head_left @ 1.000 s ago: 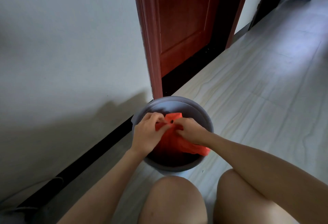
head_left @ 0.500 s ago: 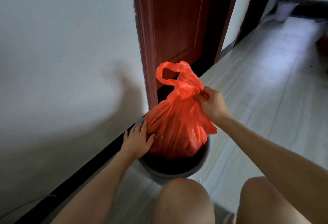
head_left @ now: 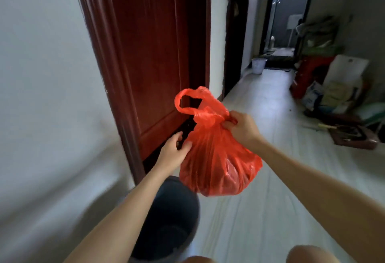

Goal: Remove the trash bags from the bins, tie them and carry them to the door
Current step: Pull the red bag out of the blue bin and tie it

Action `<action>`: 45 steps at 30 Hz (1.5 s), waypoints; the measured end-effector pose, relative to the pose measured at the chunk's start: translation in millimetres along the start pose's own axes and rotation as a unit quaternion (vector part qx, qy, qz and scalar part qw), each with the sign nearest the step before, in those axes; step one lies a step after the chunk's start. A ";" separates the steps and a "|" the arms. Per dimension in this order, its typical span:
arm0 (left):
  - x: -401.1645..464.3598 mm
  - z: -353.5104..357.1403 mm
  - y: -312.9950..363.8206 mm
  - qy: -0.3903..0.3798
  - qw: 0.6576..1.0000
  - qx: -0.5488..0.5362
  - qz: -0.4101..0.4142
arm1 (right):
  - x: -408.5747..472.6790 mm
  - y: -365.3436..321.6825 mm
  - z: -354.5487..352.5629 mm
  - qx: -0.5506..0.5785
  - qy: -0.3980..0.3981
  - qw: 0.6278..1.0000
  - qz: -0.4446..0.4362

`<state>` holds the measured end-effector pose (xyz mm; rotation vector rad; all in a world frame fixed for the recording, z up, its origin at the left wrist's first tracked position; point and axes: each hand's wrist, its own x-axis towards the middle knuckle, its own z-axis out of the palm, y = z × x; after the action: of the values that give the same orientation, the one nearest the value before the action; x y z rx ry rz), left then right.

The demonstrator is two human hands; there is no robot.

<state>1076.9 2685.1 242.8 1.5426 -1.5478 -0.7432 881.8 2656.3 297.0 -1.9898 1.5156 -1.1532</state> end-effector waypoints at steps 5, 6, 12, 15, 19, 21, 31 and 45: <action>-3.2 68.1 36.9 -0.165 0.931 -0.323 -0.034 | -33.6 82.5 -4.6 -0.023 -0.017 0.997 0.068; -1.5 83.6 38.0 -0.180 0.925 -0.333 -0.036 | -42.5 98.0 -7.8 -0.032 -0.018 0.995 0.092; 17.3 156.0 36.3 -0.269 0.882 -0.356 -0.150 | -77.0 184.4 -27.3 -0.075 -0.028 0.964 0.253; 20.3 188.9 35.0 -0.267 0.922 -0.242 -0.141 | -87.7 209.9 -31.1 -0.107 -0.057 0.948 0.293; 20.7 219.7 33.9 -0.141 0.988 -0.039 -0.037 | -101.8 224.0 -47.7 -0.102 -0.121 0.942 0.294; 18.4 218.9 39.9 -0.116 0.993 0.035 0.009 | -106.0 229.9 -64.9 -0.152 -0.161 0.933 0.282; 19.2 205.3 49.8 -0.058 0.937 -0.302 -0.164 | -128.6 227.0 -160.1 -0.565 -0.130 0.766 0.277; -8.4 234.7 49.8 -0.282 0.949 0.044 0.134 | -130.0 215.9 -156.6 0.329 0.038 0.900 0.282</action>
<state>849.9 2666.0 167.2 1.1943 -2.1830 -1.0227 616.6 2729.1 185.7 -0.9833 1.3491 -1.2564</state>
